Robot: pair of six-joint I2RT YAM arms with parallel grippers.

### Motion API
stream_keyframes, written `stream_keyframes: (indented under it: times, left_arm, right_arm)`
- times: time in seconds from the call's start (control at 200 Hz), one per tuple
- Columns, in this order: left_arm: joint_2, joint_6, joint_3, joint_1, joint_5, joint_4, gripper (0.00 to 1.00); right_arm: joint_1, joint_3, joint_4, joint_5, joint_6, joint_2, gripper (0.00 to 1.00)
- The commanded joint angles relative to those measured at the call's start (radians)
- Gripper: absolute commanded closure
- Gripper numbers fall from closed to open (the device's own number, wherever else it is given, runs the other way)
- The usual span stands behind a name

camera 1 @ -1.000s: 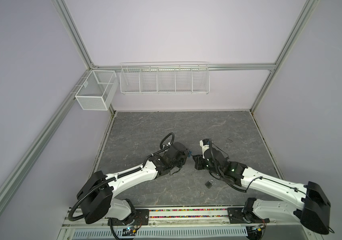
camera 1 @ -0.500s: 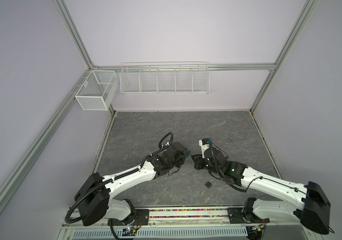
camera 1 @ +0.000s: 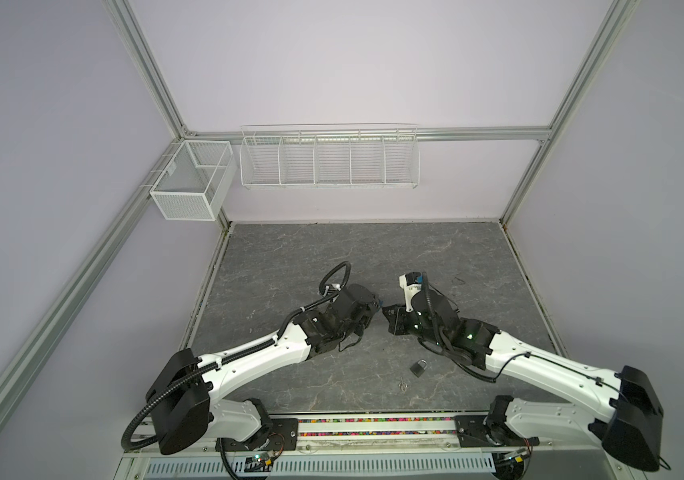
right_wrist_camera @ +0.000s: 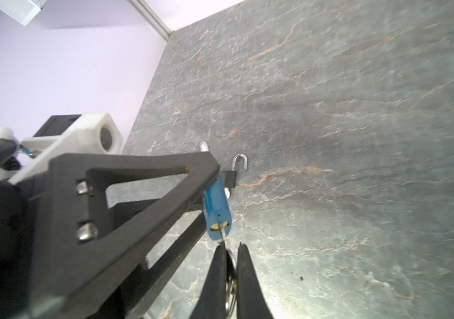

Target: Unlock with the key

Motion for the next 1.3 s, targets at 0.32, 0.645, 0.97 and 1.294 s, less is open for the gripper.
stream_keyframes:
  times: [0.32,0.645,0.97,1.294]
  left_arm:
    - [-0.036,-0.014,0.053,-0.074,0.072,0.079,1.00]
    - [-0.054,0.059,0.070,-0.127,-0.001,0.086,1.00]
    - [-0.065,0.076,0.039,-0.130,0.056,0.071,1.00]
    - [-0.137,0.103,0.020,-0.130,0.016,0.052,1.00]
  right_arm:
    - [0.032,0.094,0.168,-0.113,0.038,-0.007,0.94]
    - [0.014,0.091,0.238,-0.160,0.076,0.027,0.94]
    - [0.015,0.180,0.074,-0.057,0.023,-0.023,0.94]
    - [-0.037,0.124,0.214,-0.226,0.185,-0.059,0.94]
